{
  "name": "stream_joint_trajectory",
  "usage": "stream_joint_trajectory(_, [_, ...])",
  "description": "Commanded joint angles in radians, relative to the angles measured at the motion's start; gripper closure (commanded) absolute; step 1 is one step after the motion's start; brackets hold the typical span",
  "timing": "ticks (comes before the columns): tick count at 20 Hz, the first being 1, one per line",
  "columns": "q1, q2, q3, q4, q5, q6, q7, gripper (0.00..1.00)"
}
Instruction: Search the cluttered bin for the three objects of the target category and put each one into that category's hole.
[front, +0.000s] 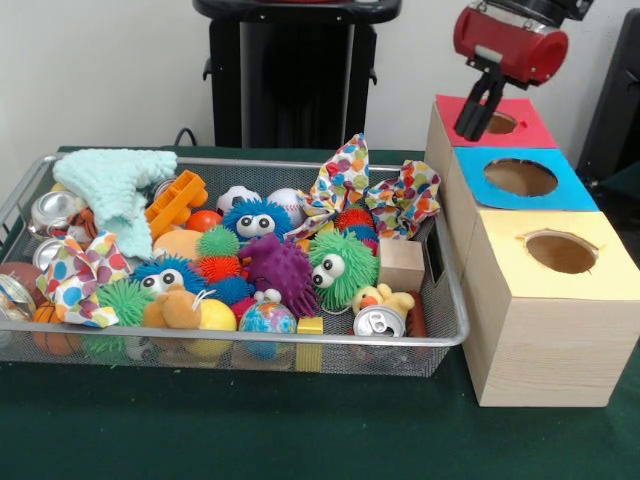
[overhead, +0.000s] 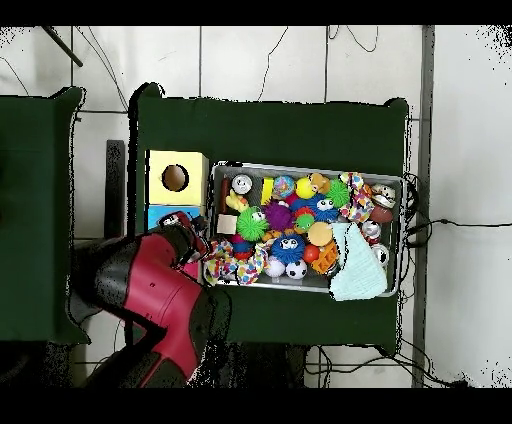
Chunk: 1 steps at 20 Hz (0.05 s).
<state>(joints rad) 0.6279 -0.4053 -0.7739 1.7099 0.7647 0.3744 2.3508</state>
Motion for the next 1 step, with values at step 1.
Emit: stream_joint_trajectory(1, [-0.043,-0.006,0.048,-0.005,-0.078,0.116,0.135,1.0])
